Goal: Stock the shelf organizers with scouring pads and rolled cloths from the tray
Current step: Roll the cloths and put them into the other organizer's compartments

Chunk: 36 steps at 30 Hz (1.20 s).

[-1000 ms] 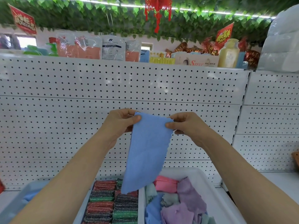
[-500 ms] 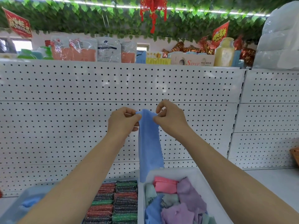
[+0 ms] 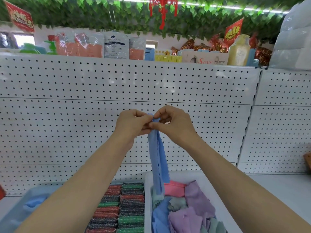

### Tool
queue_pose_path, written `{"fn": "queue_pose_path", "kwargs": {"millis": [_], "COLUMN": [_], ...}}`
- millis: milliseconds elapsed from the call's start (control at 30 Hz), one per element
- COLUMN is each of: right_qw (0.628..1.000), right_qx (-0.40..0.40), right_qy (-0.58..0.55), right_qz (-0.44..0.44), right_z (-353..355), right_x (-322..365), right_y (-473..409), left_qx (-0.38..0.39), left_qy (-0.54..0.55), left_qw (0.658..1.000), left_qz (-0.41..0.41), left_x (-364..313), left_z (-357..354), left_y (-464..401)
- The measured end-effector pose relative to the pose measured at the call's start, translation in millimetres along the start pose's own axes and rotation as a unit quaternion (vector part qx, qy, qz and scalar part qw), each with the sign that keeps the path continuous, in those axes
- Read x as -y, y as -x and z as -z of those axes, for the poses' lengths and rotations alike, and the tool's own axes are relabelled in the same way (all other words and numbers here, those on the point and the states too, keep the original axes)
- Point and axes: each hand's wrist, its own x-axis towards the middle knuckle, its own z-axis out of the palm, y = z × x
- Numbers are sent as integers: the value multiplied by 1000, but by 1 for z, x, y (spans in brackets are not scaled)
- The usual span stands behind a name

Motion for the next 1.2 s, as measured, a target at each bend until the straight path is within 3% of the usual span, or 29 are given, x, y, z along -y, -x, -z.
{"fn": "queue_pose_path", "kwargs": {"millis": [133,300,367,433,500,633,833,1067,1200], "right_qw": [999,999,998,996,993,985,945,946,931], "right_qx": [-23,-39,-19,7,17,12,130,167,264], "right_qy": [35,-23,-59,-94,-119,-163,-250,-168,-115], "right_qz": [35,23,10,6,1,-47,-168,-222,-223], "right_z": [-6,3,10,14,15,9,-19,-48,-37], "right_x": [-5,-8,-10,-11,-12,-28,-72,-101,-102], "right_y": [2,-1,-3,-4,-3,11,52,102,116], "left_qx": [6,10,62,162,200,154,172,157,151], "left_qy": [2,-78,-97,-42,32,108,131,141,120], "left_qw": [1000,994,992,986,979,980,974,975,978], "left_qz": [8,-71,-43,3,37,72,71,72,82], "left_x": [-2,5,11,17,18,16,11,7,10], "left_z": [1,11,21,26,22,13,14,16,19], "left_y": [2,1,-4,-7,-6,-7,-9,-14,-15]}}
